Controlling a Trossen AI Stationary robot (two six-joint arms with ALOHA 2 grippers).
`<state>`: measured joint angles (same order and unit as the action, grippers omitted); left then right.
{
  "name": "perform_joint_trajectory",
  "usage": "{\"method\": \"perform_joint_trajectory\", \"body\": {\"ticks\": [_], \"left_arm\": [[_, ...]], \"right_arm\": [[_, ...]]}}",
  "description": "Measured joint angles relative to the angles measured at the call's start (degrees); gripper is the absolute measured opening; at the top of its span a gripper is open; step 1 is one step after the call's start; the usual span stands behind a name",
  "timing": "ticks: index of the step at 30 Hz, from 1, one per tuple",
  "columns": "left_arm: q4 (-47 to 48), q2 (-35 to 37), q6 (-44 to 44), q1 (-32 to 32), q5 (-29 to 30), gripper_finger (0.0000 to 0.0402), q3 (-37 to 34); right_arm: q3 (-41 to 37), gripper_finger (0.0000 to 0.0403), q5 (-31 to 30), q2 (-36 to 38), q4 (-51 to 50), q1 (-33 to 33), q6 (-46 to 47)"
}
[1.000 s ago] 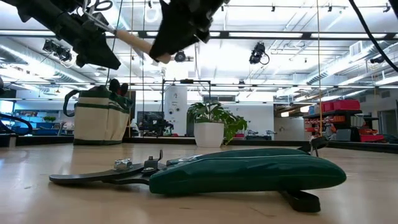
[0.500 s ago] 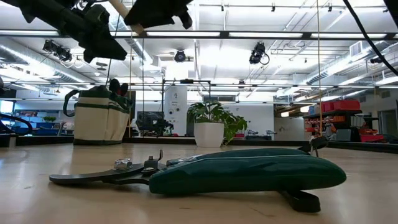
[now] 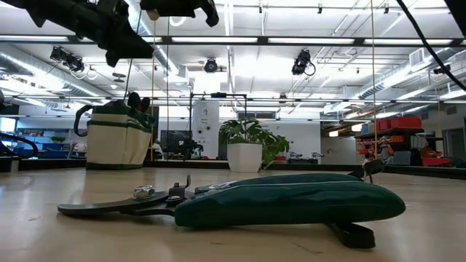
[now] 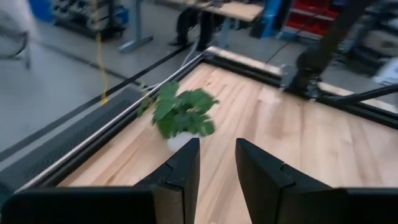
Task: Pick & Place Garden tools in Gardening bag
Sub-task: Put the right light brown hand rake into the green gardening bag
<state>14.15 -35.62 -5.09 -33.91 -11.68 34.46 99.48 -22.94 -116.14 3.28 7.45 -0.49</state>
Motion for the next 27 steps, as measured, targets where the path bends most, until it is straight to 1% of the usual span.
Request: {"method": "perform_joint_trajectory", "body": {"ticks": [3, 6, 11, 14, 17, 19, 24, 27], "left_arm": [[-2.95, 0.07, 1.32, 0.0, -5.2, 0.011, 0.0], [-5.93, 0.07, 1.61, 0.02, -9.45, 0.011, 0.0], [-9.22, 0.09, 2.57, 0.02, -13.34, 0.011, 0.0], [-10.02, 0.09, 3.26, 0.02, -15.66, 0.011, 0.0], [-10.47, 0.09, 4.13, 0.02, -17.5, 0.011, 0.0], [-10.47, 0.11, 4.72, 0.02, -18.22, 0.011, 0.0], [-10.6, 0.31, 5.16, 0.0, -18.2, 0.011, -0.01], [-10.75, 0.84, 6.28, 0.0, -18.21, 0.011, -0.02]], "right_arm": [[0.0, 0.0045, 0.16, 0.0, 1.01, -0.85, -0.04], [0.0, 0.0045, 1.73, 0.0, 2.18, -1.83, -0.02], [0.0, 0.0045, 4.73, 0.0, 4.81, -3.34, -0.73], [0.0, 0.0045, 7.58, 0.0, 6.22, -4.07, -1.34], [0.01, 0.0045, 9.89, 0.0, 7.65, -4.47, -1.52], [0.02, 0.0045, 10.35, 0.07, 7.39, -4.48, -1.91], [0.01, 0.0045, 9.69, 3.0, 2.66, -4.44, -2.72], [0.11, 0.0045, 7.03, 4.9, 0.16, -3.97, -3.61]]}}
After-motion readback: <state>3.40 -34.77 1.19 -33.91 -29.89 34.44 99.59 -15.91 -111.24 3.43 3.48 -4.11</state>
